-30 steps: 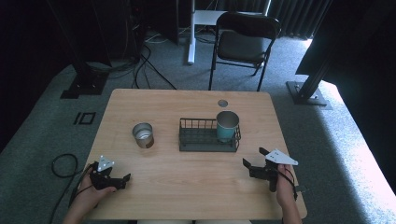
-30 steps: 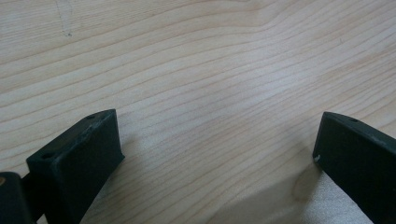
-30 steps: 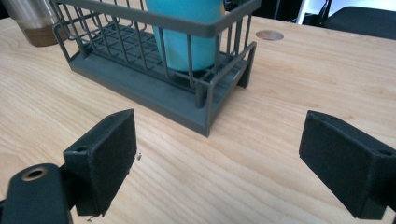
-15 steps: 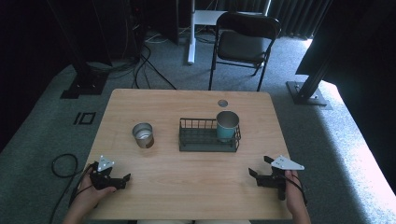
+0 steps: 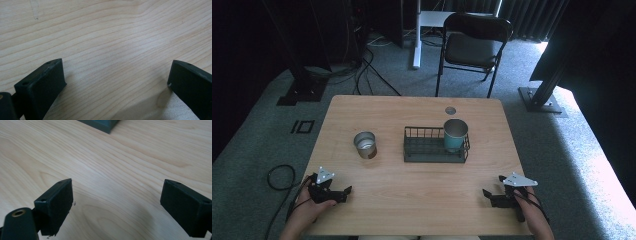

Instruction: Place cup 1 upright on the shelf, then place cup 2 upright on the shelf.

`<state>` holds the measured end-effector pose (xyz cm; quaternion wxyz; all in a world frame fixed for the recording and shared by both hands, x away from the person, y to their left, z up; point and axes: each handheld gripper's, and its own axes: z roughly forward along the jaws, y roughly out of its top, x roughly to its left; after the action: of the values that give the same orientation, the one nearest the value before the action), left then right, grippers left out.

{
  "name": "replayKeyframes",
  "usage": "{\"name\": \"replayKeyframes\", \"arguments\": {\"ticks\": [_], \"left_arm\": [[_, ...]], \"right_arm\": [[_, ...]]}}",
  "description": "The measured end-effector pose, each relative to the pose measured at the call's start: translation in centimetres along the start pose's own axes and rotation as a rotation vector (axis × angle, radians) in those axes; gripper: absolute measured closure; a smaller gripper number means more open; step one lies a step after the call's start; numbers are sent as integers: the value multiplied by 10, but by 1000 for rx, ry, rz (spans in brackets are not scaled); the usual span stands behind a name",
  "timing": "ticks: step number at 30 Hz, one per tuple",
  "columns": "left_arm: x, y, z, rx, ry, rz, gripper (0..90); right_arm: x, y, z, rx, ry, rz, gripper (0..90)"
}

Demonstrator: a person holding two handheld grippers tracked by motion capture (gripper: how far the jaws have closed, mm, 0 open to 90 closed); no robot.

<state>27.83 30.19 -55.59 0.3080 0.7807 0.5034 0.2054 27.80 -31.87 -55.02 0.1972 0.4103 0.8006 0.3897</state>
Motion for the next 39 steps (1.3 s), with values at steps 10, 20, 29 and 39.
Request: {"name": "replayKeyframes", "arguments": {"ticks": [10,20,29,39], "left_arm": [[0,0,0,0,0,0,16],[0,0,0,0,0,0,16],[0,0,0,1,0,0,16],[-1,0,0,0,5,4,17]], "right_arm": [[0,-7,1,38,-22,36,108],[1,-7,4,96,-40,36,107],[1,-7,4,96,-40,37,107],[1,-7,4,96,-40,37,107]]}}
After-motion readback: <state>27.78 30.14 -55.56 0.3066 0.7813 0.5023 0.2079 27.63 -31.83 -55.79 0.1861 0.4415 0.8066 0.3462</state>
